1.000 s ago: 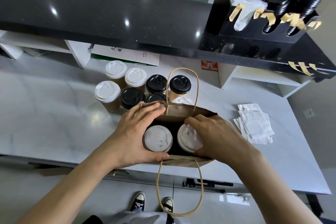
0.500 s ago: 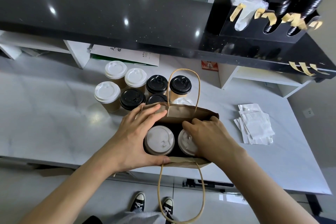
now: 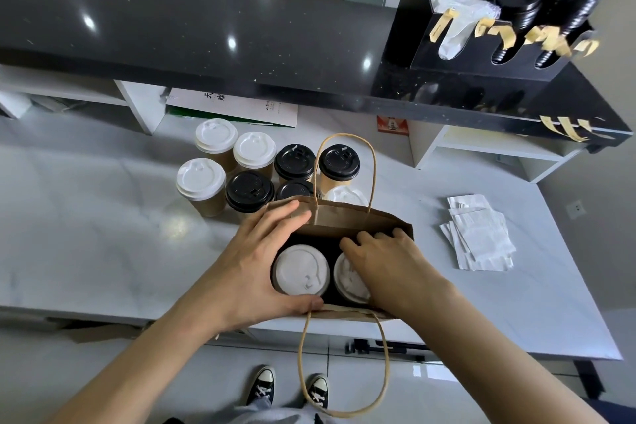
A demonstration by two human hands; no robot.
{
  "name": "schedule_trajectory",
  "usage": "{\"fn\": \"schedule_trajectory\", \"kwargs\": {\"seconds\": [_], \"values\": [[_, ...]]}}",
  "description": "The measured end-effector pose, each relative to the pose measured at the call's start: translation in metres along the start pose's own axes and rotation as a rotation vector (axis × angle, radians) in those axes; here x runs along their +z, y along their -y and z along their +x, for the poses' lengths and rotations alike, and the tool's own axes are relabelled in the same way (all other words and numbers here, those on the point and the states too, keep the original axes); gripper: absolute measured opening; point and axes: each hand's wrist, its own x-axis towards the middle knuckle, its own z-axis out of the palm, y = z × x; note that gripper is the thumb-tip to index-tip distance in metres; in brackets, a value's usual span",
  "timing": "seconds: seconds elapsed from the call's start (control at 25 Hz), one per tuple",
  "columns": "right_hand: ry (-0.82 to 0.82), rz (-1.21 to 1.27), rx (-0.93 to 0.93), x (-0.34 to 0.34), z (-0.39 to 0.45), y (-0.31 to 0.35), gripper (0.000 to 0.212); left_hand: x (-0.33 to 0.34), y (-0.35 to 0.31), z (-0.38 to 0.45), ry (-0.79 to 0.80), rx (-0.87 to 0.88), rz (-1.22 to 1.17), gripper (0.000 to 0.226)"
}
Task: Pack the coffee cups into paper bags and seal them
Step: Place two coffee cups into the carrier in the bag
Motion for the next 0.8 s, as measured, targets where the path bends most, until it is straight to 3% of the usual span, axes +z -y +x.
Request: {"fn": "schedule_trajectory", "kwargs": {"seconds": [0.24, 0.4, 0.6, 0.8], "values": [[-0.297, 0.368, 0.115, 0.002, -0.022, -0.016, 0.023, 0.003, 0.003, 0.002, 0.014, 0.043, -0.060, 0.112], [-0.623, 0.465, 0.409, 0.022, -0.046, -0.016, 0.013, 0.003, 0.006, 0.005, 0.030, 0.065, -0.032, 0.113], [-0.564, 0.866, 0.660, 0.033, -0.064, -0.004, 0.036, 0.003, 0.004, 0.006, 0.044, 0.108, -0.054, 0.113], [-0.553, 1.035, 0.764, 0.037, -0.074, -0.001, 0.031, 0.010, -0.001, 0.010, 0.062, 0.161, -0.069, 0.112]]}}
